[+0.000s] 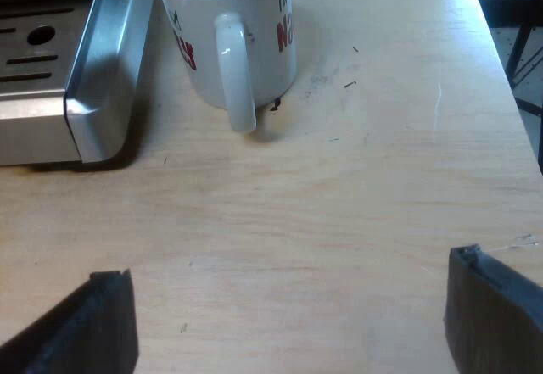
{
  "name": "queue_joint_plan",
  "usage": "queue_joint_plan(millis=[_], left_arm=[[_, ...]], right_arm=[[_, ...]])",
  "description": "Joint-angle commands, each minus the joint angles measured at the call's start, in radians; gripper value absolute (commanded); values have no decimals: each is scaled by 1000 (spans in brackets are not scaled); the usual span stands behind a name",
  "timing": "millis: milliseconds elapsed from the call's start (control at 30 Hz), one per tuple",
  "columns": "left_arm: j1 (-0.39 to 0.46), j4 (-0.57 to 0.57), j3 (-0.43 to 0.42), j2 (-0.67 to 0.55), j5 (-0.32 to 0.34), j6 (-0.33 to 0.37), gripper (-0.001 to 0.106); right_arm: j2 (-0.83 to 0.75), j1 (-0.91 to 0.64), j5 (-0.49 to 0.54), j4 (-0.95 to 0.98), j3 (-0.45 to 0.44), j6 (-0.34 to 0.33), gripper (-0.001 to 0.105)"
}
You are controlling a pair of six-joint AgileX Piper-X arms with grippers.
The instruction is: Place mug into machine
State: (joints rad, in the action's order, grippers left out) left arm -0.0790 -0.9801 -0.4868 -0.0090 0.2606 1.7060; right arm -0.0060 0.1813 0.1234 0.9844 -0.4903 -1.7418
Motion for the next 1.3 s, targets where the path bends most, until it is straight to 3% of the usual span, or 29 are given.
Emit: queue_joint_plan(millis=[33, 833, 933, 1100, 1167, 1300], left_arm=[[1, 13, 0, -42, 4, 2, 79], [1, 16, 0, -42, 6, 2, 79], [1, 16, 0, -42, 9, 2, 79], [1, 16, 0, -42, 13, 26, 79], [-10, 21, 0, -38, 16, 73, 79], [-42, 21, 0, -36, 36, 78, 79]], right_arm=[[-47, -3, 0, -15, -4, -3, 77], [-47, -3, -17, -15, -4, -3, 77], [-47, -3, -21, -17, -4, 20, 77], [-43, -3, -25, -17, -4, 19, 77], [-42, -3, -37, -17, -4, 19, 77], [-42, -3, -59, -14, -16, 19, 77]])
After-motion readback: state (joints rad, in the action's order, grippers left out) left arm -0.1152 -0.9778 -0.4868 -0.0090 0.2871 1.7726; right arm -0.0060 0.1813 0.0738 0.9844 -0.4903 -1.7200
